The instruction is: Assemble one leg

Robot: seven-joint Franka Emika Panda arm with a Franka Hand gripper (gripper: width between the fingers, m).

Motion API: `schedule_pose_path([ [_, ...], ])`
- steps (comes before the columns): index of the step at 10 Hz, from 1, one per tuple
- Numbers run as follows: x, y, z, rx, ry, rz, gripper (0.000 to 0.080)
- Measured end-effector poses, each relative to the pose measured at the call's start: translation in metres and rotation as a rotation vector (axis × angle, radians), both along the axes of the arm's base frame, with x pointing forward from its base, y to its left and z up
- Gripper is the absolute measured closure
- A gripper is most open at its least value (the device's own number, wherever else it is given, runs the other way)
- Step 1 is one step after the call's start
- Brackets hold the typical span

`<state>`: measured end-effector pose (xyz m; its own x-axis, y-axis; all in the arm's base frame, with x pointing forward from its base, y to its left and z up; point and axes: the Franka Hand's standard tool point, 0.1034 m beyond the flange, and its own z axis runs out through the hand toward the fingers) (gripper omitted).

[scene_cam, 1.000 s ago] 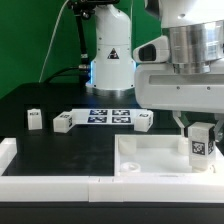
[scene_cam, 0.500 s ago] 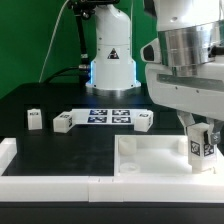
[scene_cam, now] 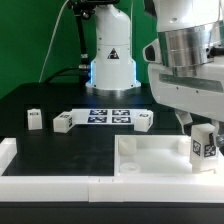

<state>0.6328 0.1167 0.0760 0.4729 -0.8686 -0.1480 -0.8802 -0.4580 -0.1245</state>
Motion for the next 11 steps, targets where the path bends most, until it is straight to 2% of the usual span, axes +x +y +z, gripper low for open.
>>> schedule_pose_path([
  [1, -0.0008, 0.0000, -0.0014, -0.015, -0.029, 0.194, 0.0171],
  [3, -0.0005, 0.0014, -0.0002, -0.034, -0.067, 0.466, 0.0154],
  [5, -0.0004, 0.0015, 0.0000, -0.062, -0.097, 0.700, 0.0151],
  [7, -0.0003, -0.0016, -0.0009, -0.069, -0.103, 0.909, 0.0151],
  [9, 0.0036, 0.0002, -0.0012, -0.119, -0.104, 1.164, 0.0151],
  [11, 0.0038, -0.0019, -0.0018, -0.119, -0.126, 1.342, 0.0151],
])
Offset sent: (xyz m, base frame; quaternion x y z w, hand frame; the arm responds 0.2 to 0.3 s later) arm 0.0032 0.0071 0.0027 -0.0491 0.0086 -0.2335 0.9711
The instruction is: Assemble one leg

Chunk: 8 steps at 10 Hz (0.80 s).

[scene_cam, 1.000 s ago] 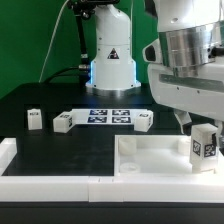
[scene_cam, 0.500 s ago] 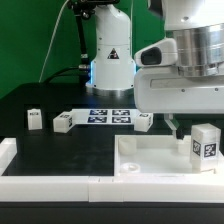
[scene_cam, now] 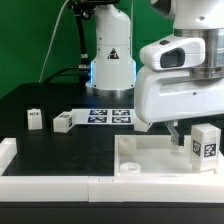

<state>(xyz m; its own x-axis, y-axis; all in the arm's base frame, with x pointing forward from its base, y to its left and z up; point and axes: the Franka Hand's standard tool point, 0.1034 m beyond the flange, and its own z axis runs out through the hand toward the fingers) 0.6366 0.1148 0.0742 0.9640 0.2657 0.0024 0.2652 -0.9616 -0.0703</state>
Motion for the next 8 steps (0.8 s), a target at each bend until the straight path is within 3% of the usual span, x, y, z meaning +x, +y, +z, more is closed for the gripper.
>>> schedule_pose_path([
  [1, 0.0000, 0.0002, 0.0000, 0.001, 0.001, -0.007, 0.0151],
  [3, -0.0001, 0.0001, 0.0000, 0.001, 0.001, -0.007, 0.0402],
  [4, -0.0001, 0.0002, 0.0000, 0.002, 0.001, -0.014, 0.0402],
  [5, -0.0001, 0.0004, -0.0001, 0.001, 0.004, -0.048, 0.0511],
  [8, -0.0006, 0.0023, -0.0002, 0.006, 0.019, -0.237, 0.0511],
])
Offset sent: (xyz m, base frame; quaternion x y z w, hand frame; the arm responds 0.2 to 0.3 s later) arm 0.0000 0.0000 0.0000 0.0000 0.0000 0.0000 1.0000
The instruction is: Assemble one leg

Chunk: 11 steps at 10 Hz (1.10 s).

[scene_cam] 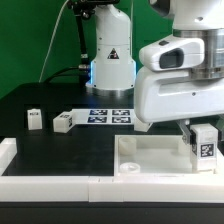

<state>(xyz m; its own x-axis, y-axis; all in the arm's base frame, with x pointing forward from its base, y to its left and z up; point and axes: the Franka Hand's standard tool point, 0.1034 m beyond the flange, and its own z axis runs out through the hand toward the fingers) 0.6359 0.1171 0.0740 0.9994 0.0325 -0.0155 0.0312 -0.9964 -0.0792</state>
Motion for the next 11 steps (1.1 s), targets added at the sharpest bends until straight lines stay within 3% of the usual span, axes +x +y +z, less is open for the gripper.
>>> schedule_pose_path([
  [5, -0.0005, 0.0023, -0.0017, 0.005, 0.037, -0.624, 0.0509],
  [9, 0.0005, 0.0005, -0.0024, 0.033, 0.104, -1.211, 0.0509],
  [11, 0.0005, 0.0007, -0.0025, 0.038, 0.116, -1.288, 0.0509],
])
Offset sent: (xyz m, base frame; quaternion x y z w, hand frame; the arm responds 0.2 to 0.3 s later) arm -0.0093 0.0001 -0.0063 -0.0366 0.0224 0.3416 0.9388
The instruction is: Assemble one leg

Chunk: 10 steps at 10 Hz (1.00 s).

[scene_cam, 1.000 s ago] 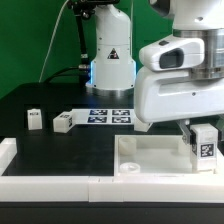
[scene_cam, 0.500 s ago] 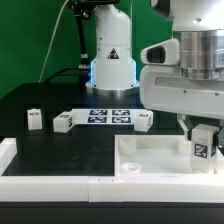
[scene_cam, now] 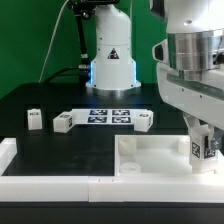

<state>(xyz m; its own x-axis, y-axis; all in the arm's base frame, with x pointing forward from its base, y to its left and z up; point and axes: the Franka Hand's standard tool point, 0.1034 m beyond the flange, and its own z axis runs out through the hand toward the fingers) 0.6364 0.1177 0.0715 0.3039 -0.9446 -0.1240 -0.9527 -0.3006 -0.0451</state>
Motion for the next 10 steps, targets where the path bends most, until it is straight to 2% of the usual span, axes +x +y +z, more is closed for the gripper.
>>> schedule_pose_path([
  [1, -0.0001, 0.0001, -0.0001, 0.000, -0.002, 0.019, 0.0509],
  [3, -0.0001, 0.0002, -0.0002, 0.000, -0.009, 0.068, 0.0183],
  [5, -0.0001, 0.0010, 0.0002, -0.004, -0.029, 0.234, 0.0160],
  [10, -0.0001, 0.0092, 0.0030, -0.073, -0.077, 0.980, 0.0151],
])
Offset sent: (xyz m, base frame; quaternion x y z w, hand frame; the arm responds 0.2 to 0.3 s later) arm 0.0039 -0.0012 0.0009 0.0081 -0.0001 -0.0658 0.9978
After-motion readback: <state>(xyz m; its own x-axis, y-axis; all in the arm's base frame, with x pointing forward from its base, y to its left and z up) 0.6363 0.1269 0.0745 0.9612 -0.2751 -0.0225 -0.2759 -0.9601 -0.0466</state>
